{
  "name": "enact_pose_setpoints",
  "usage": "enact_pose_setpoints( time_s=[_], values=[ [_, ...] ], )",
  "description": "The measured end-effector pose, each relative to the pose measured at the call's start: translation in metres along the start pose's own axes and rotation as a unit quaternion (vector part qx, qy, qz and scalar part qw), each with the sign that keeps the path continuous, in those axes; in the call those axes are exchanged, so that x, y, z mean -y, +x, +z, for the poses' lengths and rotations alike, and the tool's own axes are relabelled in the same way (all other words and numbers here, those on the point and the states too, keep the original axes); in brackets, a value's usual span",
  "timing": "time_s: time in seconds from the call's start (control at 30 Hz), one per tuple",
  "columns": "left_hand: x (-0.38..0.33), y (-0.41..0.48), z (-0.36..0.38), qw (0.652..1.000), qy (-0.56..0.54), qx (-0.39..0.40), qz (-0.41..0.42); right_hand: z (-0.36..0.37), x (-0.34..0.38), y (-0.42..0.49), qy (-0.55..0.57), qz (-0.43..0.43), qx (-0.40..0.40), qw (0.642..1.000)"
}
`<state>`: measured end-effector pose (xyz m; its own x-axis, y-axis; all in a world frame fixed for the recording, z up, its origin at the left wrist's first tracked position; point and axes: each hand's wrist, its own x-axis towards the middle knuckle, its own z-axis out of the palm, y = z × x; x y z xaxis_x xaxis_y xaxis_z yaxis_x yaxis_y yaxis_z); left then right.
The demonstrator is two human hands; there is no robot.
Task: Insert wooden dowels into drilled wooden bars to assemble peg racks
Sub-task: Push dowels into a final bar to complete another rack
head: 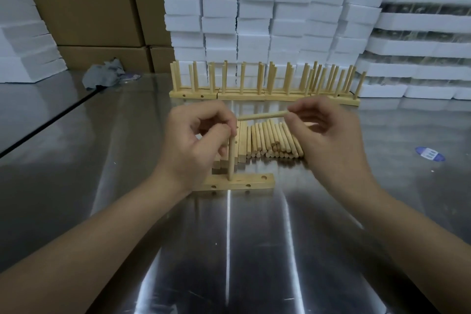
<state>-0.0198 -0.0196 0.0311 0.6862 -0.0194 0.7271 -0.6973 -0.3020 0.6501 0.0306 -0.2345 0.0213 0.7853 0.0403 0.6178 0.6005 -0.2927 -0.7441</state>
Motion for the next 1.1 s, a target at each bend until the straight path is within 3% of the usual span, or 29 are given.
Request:
enact_pose_setpoints(
  time_s=[0.1, 0.27, 0.73, 1.0, 1.03, 1.1],
  values=[
    [0.0, 0.005, 0.0, 0.995, -0.054, -0.048, -0.066, -0.013, 0.004, -0.002, 0.143, 0.102, -0.013, 0.984],
    [0.003, 0.011, -0.005, 0.987, -0.041, -0.034, -0.154, -0.014, 0.004, -0.004, 0.231, 0.174, -0.012, 0.957],
    [0.008, 0.011, -0.005, 0.987, -0.01, 0.016, -0.16, -0.011, 0.012, -0.007, 0.244, 0.153, -0.002, 0.958],
    [0.005, 0.009, -0.001, 0.974, -0.027, 0.096, -0.201, -0.002, 0.017, -0.015, 0.379, 0.224, 0.077, 0.895],
    [0.005, 0.009, -0.001, 0.973, -0.029, 0.1, -0.205, -0.001, 0.017, -0.015, 0.374, 0.224, 0.077, 0.896],
    [0.004, 0.01, -0.001, 0.972, -0.029, 0.095, -0.213, -0.006, 0.016, -0.012, 0.293, 0.179, 0.059, 0.937]
  ],
)
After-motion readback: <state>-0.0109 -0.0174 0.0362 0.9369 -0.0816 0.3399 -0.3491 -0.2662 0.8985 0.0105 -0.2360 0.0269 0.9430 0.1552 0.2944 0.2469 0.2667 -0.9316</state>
